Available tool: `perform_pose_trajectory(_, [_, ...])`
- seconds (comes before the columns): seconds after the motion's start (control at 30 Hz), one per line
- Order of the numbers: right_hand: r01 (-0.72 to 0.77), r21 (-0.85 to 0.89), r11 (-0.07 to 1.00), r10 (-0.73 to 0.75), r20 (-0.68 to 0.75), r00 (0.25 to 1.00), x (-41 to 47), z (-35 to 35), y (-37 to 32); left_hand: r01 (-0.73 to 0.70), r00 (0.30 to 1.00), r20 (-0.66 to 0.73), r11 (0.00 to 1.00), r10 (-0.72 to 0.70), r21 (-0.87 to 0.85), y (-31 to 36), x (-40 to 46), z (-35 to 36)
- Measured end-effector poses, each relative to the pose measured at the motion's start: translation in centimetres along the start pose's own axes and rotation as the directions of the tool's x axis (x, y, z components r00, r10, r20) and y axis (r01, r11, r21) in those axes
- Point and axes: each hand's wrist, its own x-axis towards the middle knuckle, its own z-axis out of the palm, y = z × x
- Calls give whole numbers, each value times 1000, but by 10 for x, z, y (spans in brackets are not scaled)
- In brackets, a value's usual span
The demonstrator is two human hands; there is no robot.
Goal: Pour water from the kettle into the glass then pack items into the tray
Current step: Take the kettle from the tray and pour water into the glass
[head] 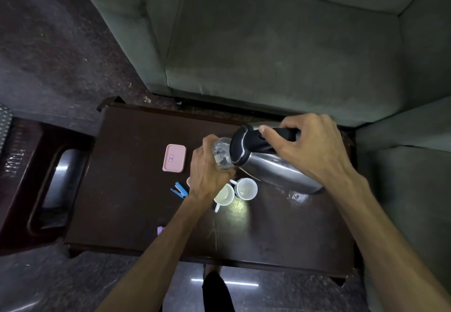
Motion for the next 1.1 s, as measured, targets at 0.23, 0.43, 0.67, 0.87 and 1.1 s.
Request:
perform_pose_trajectory(0.23, [11, 17, 1000, -11, 6, 1000, 2, 5, 4, 22, 999, 28, 999, -23, 25, -5, 6, 5])
perform_pose_trajectory(0.43, [28, 6, 1000, -28, 13, 1000, 7, 9, 2, 22, 1000, 10, 999, -23, 30, -9, 8, 9])
perform_pose_trajectory(0.67, [8, 39, 999, -8, 8, 1000, 15, 12, 7, 28, 1000, -4, 999, -27, 28, -15, 14, 9])
perform_pose_trajectory(0.87, [-43, 154, 987, 43, 0, 999, 12, 18, 19, 32, 999, -26, 999, -32, 9, -20, 18, 8])
perform_pose_trajectory(1.1, [-122, 374, 919, 152, -50, 987, 0, 24, 38, 112, 994, -14, 993, -113, -28, -20, 19, 9])
